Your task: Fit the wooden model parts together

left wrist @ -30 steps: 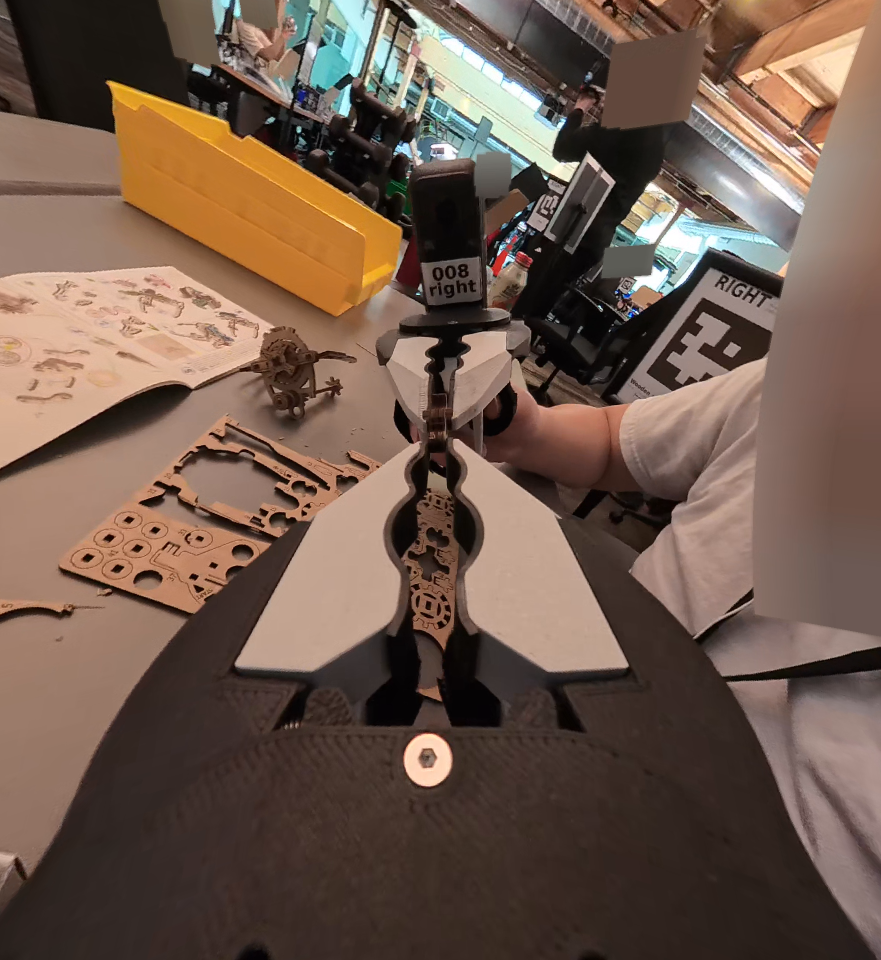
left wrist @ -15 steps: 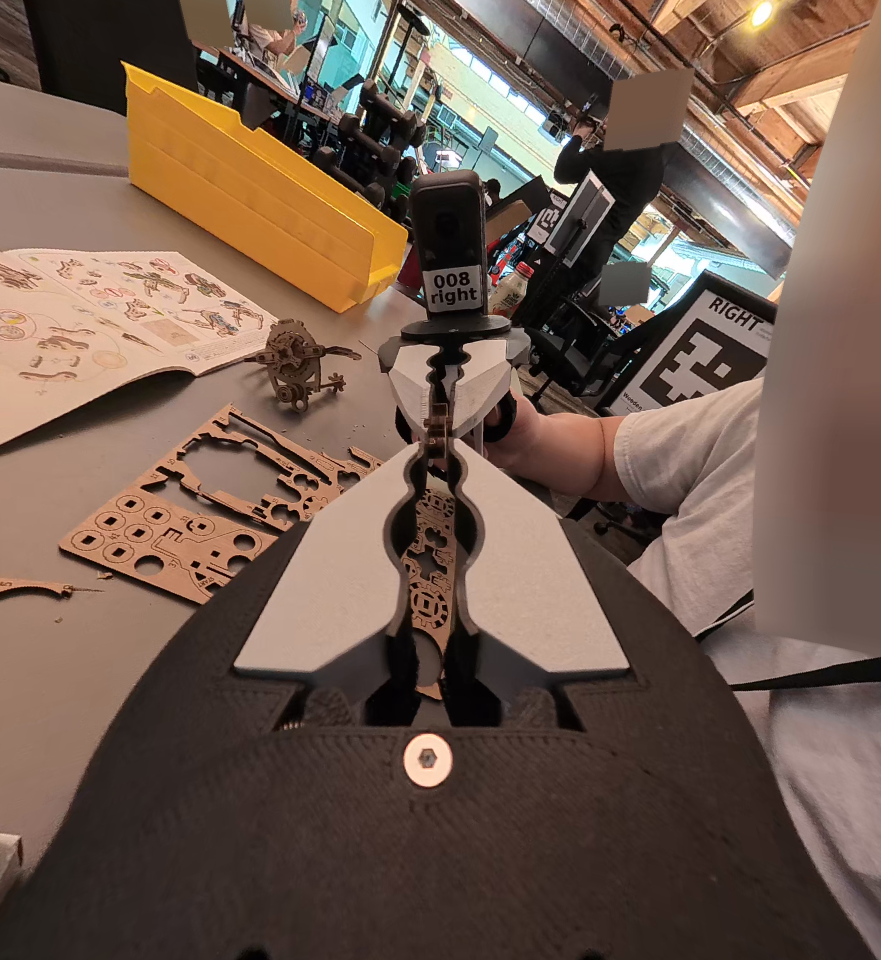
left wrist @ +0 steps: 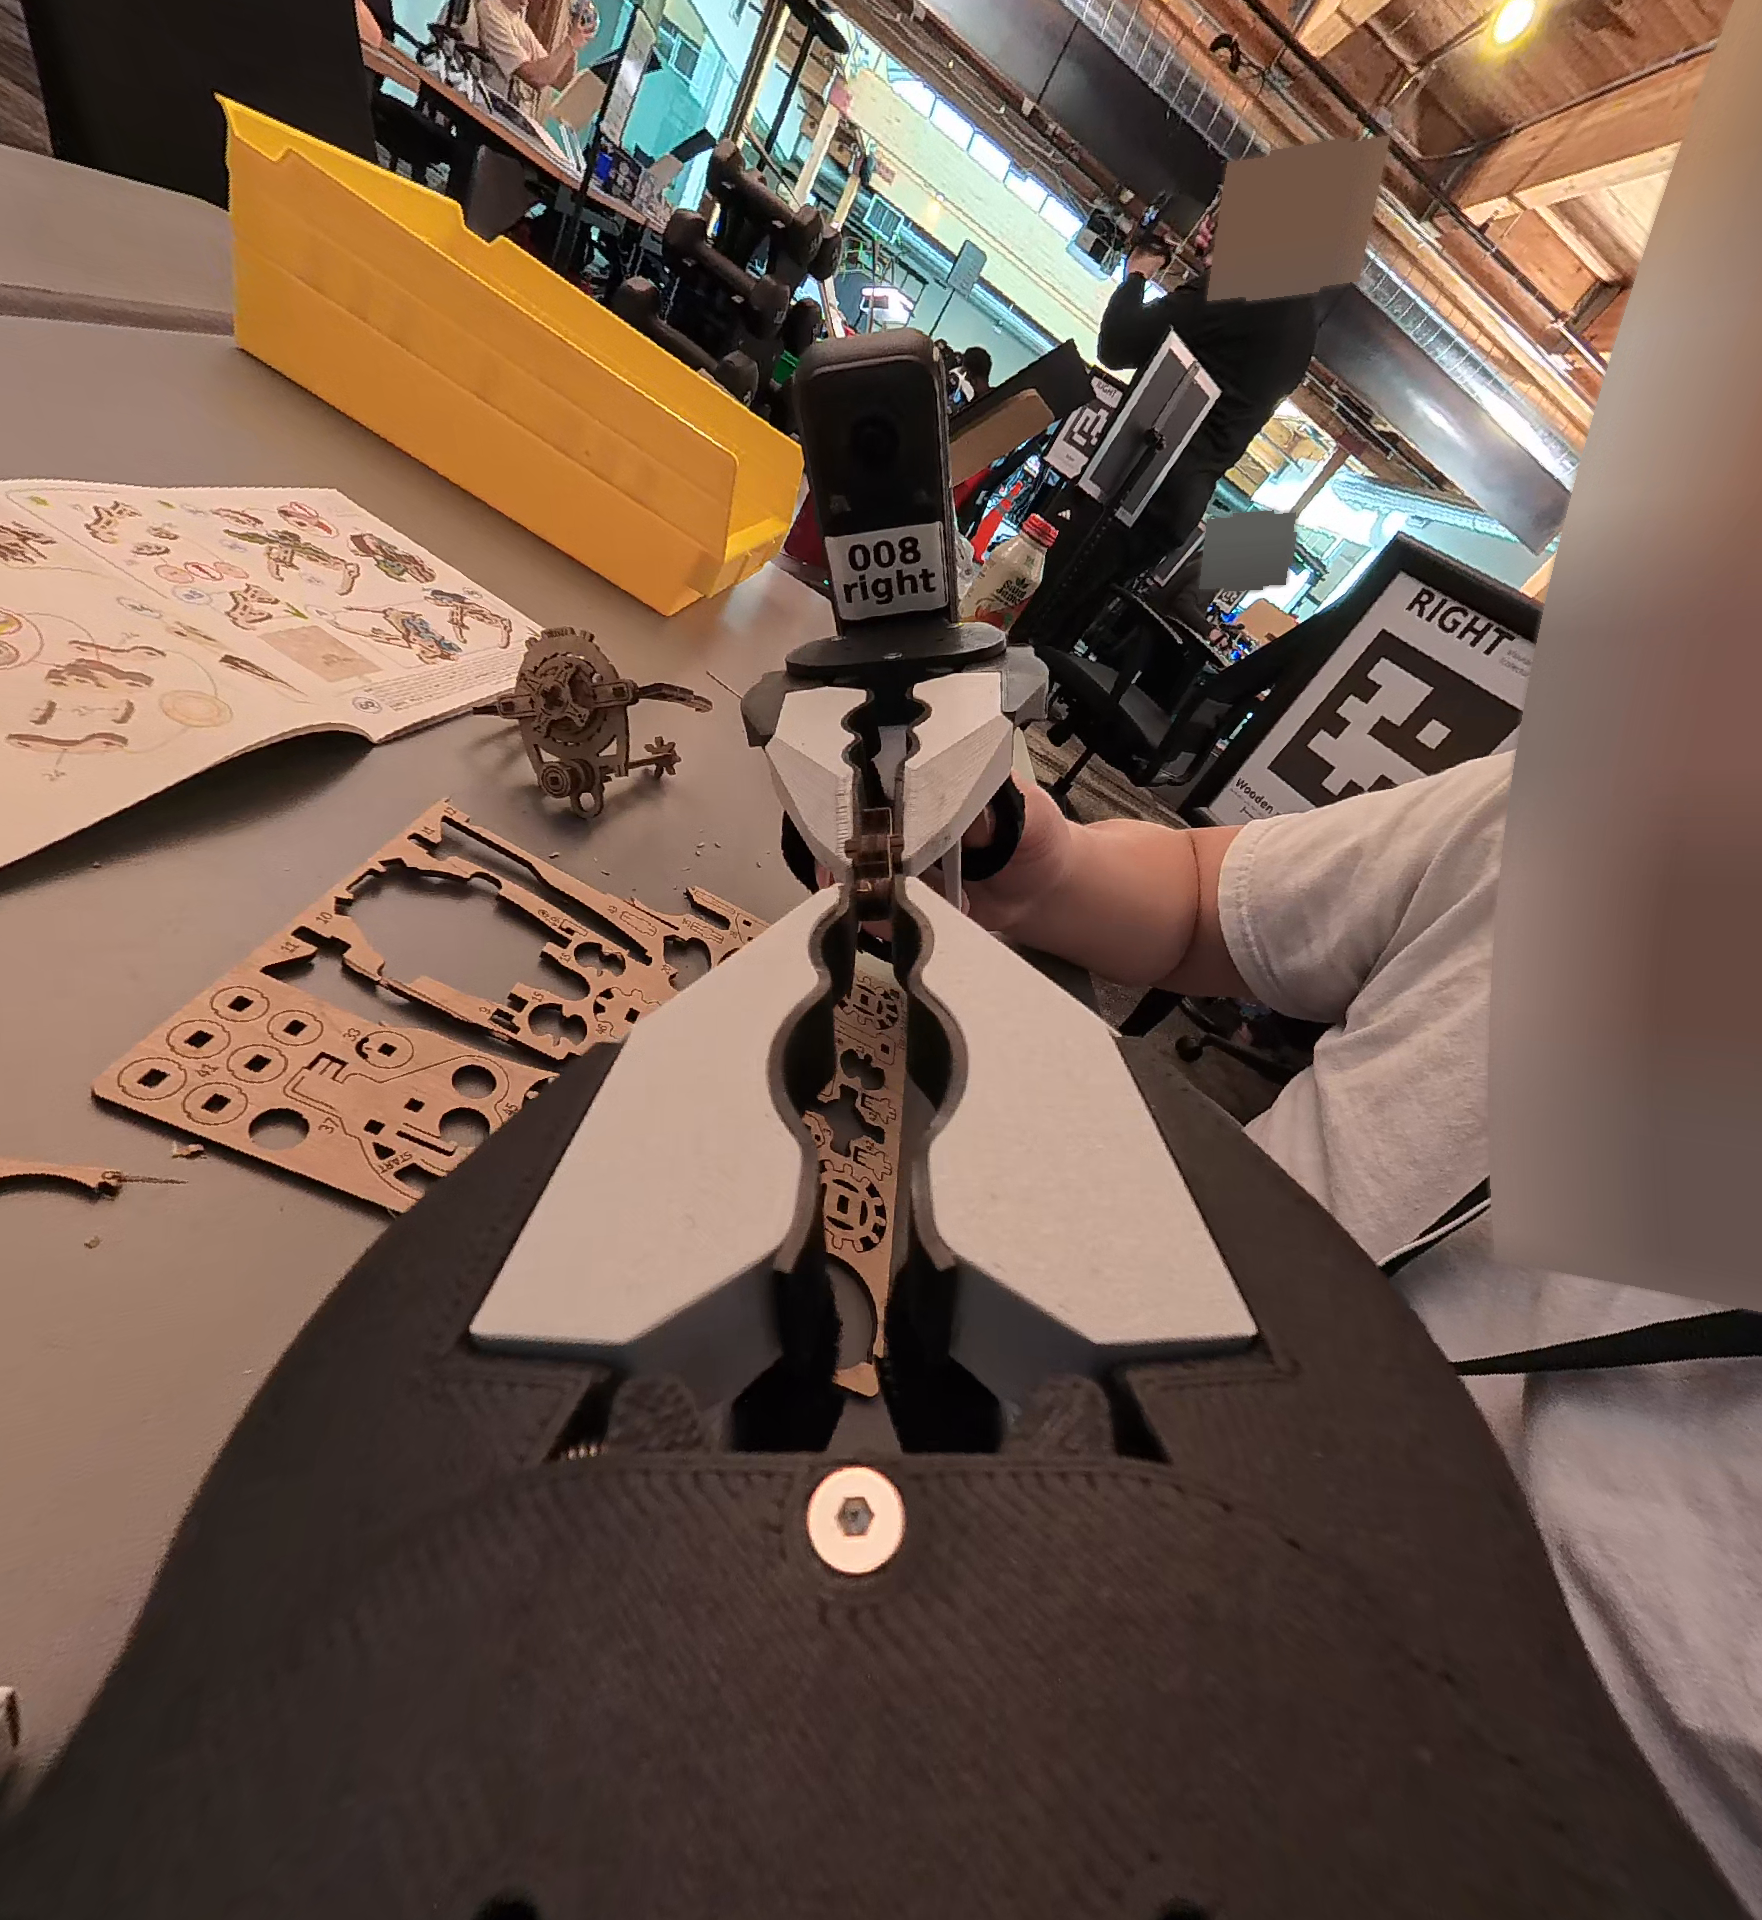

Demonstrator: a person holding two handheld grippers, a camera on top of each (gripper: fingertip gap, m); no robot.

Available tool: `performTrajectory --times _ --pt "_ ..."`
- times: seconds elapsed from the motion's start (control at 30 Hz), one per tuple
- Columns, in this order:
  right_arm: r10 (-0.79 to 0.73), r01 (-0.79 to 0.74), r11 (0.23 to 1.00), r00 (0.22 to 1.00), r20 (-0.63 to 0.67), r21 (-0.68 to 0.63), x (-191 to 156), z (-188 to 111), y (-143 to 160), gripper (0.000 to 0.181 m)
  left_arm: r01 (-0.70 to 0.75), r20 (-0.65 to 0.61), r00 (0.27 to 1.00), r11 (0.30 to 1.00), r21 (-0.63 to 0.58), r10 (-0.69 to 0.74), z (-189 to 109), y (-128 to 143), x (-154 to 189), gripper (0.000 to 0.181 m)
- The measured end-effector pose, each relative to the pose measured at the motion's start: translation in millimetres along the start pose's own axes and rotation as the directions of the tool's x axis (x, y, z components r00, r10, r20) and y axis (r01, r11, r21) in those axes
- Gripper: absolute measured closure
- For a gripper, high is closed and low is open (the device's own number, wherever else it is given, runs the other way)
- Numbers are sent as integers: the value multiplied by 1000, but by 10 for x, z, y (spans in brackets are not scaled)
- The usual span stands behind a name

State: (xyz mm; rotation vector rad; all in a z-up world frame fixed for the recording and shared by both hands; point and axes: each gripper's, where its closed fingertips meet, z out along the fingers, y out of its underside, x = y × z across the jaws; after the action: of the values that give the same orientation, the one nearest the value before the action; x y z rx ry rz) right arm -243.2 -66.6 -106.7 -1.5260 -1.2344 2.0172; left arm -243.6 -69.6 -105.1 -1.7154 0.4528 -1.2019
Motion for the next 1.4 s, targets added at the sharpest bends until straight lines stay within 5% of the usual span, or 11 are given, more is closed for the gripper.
performTrajectory --times 1.4 --pt "1 -1 1000 1000 26 1 -15 -10 -10 178 -18 2 1000 1000 0 18 -7 -4 20 177"
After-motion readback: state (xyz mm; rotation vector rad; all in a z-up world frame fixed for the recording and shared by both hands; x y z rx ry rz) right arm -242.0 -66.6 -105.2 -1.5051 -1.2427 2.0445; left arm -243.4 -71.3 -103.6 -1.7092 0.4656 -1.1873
